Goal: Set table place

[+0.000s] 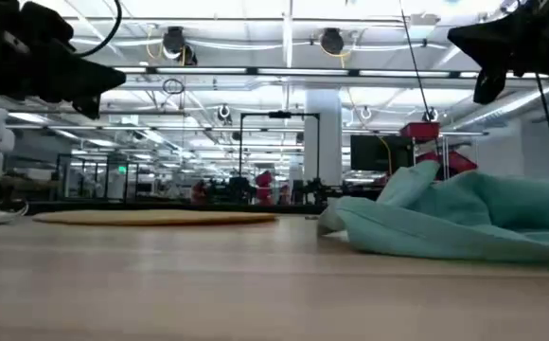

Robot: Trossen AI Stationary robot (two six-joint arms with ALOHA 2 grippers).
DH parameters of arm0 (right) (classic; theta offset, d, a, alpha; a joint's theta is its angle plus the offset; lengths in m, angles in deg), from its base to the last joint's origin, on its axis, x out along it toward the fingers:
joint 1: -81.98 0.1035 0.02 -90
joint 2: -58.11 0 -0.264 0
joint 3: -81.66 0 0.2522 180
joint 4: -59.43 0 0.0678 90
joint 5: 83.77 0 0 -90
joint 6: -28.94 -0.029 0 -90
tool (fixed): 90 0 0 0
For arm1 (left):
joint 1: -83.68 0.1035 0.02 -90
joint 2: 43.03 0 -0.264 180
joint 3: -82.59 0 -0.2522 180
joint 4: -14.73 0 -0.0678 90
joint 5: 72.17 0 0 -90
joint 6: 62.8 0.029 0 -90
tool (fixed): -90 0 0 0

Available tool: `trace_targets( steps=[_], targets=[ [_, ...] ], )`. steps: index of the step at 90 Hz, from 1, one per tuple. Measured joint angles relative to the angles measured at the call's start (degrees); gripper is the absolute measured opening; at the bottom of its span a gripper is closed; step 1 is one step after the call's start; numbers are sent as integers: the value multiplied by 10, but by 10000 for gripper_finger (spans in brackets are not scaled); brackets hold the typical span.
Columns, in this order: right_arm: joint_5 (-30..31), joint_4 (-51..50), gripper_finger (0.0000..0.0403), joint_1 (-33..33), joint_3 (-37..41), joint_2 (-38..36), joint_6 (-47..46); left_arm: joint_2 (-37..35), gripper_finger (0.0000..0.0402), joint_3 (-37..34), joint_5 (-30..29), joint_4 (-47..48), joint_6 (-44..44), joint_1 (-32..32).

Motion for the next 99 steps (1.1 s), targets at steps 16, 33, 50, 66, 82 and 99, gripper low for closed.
trace_targets(
  steps=[16, 33, 50, 66, 82, 99],
  targets=[
    [0, 0, 0, 0, 0, 0, 0, 0, 0, 0, 0, 0, 0, 0],
    [0, 0, 0, 0, 0, 0, 0, 0, 0, 0, 0, 0, 0, 0],
    [0, 0, 0, 0, 0, 0, 0, 0, 0, 0, 0, 0, 18, 0],
    [0, 0, 0, 0, 0, 0, 0, 0, 0, 0, -5, 0, 106, 0],
    [0, 0, 0, 0, 0, 0, 0, 0, 0, 0, -7, 0, 107, 0],
    [0, 0, 0, 0, 0, 0, 0, 0, 0, 0, -7, -12, 106, 0]
  ],
)
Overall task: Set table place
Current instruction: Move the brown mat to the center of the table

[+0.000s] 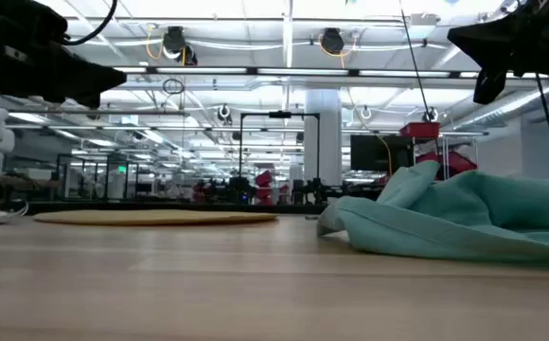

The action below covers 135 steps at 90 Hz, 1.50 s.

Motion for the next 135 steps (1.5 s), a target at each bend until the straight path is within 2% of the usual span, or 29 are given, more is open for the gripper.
trace_targets(
  steps=[24, 35, 47, 55, 60, 82, 104, 114, 123, 135],
  targets=[
    [0, 0, 0, 0, 0, 0, 6, 0, 0, 0, -7, -90, 0, 0],
    [0, 6, 0, 0, 0, 0, 6, 0, 0, 0, -29, -126, 1, 0],
    [24, 64, 0, -1, 0, 0, 4, 0, 0, 0, -94, -176, -14, 0],
    [33, 99, 0, -1, 0, 0, -1, 0, 0, 2, -124, -233, -59, 0],
    [31, 99, 0, -1, -5, 0, 14, 0, 0, 11, -137, -248, -58, 0],
    [28, 36, 0, -1, -82, 6, 71, 21, 0, 107, -177, -226, -10, 5],
    [28, -93, 0, -1, -218, 60, 133, 98, 0, 225, -226, -165, -11, 28],
    [32, -115, 0, -1, -266, 96, 202, 143, 0, 277, -246, -162, -10, 38],
    [33, -110, 0, -1, -290, 124, 280, 183, 0, 329, -274, -119, 8, 47],
    [93, -127, 0, -1, -318, 163, 276, 246, 0, 379, -312, -80, 36, 57]
  ],
)
